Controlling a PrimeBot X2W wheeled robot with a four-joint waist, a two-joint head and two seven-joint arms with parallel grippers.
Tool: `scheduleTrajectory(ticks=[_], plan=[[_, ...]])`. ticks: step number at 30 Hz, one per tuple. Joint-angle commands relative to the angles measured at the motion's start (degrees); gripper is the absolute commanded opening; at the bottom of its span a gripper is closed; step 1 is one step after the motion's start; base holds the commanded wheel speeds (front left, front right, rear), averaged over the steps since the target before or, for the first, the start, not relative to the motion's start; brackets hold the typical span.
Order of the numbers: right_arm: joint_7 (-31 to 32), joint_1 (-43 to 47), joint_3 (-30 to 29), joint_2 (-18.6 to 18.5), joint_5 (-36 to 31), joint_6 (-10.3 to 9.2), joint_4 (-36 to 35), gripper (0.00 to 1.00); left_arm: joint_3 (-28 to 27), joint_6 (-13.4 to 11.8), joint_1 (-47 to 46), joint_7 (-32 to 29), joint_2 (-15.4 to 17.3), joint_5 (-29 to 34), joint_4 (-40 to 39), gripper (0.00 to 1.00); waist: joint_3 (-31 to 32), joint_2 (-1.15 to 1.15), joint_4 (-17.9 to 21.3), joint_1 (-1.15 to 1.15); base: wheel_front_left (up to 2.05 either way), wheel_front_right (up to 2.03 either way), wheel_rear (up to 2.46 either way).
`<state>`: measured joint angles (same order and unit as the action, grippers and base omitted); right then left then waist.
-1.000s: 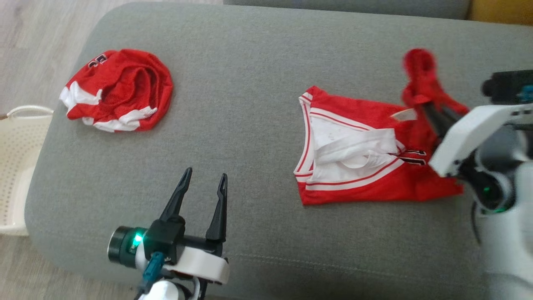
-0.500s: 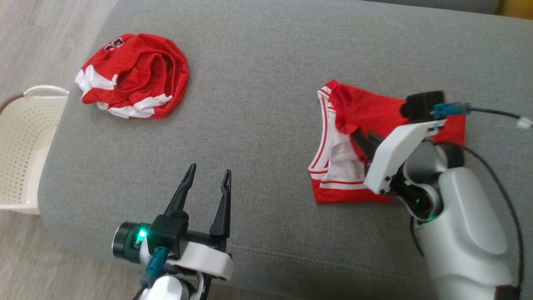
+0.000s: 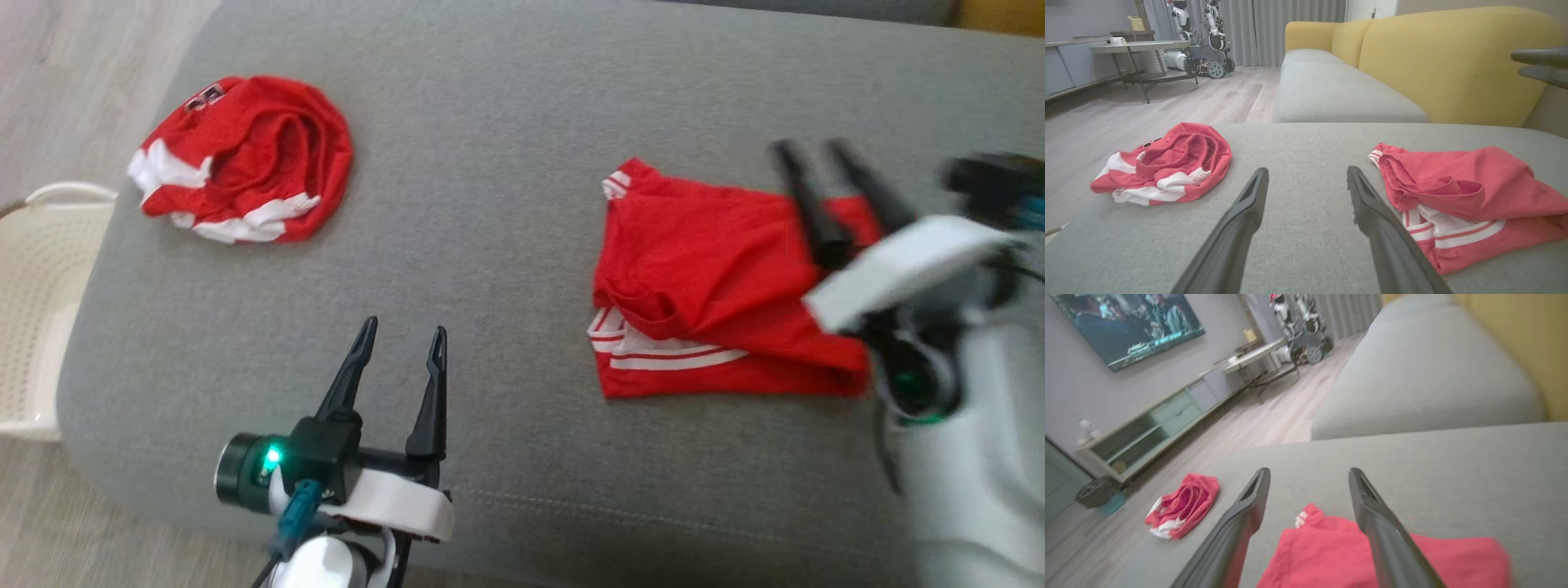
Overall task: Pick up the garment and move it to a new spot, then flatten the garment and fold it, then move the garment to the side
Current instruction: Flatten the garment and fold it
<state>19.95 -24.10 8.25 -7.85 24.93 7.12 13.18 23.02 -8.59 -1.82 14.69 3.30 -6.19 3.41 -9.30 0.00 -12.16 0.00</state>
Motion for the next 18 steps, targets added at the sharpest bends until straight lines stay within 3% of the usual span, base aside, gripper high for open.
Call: scheduleTrajectory(ticks=[1, 6, 11, 17, 18], plan=[[-2.7, 0.8, 0.0, -0.6, -0.4, 0.36, -3.2, 1.00, -2.3, -0.3, -1.7, 0.3, -0.4, 0.1, -2.6, 1.00, 0.5, 0.00, 1.3, 0.00, 0.00, 0.00, 0.00], [-11.4, 4.7, -1.5, -3.5, -2.2, 0.36, -4.3, 1.00, -2.9, -0.1, -1.4, 0.3, -0.4, 0.7, -3.7, 1.00, 1.2, 0.00, 3.9, 0.00, 0.00, 0.00, 0.00], [-18.6, 9.7, -2.2, -3.1, -3.7, 0.36, -2.8, 1.00, -3.1, -0.1, -1.0, 0.3, -0.4, 1.1, -4.1, 1.00, 2.0, 0.00, 5.3, 0.00, 0.00, 0.00, 0.00], [-20.8, 12.4, -0.5, -3.1, -5.1, 0.36, -0.5, 1.00, -3.0, 0.3, -0.5, 0.3, -0.4, 1.5, -4.2, 1.00, 2.4, 0.00, 5.3, 0.00, 0.00, 0.00, 0.00], [-20.9, 12.3, 0.1, -3.1, -5.2, 0.36, 0.0, 0.45, -3.0, 0.4, -0.5, 0.3, -0.4, 1.5, -4.1, 1.00, 2.5, 0.00, 5.1, 0.00, 0.00, 0.00, 0.00]])
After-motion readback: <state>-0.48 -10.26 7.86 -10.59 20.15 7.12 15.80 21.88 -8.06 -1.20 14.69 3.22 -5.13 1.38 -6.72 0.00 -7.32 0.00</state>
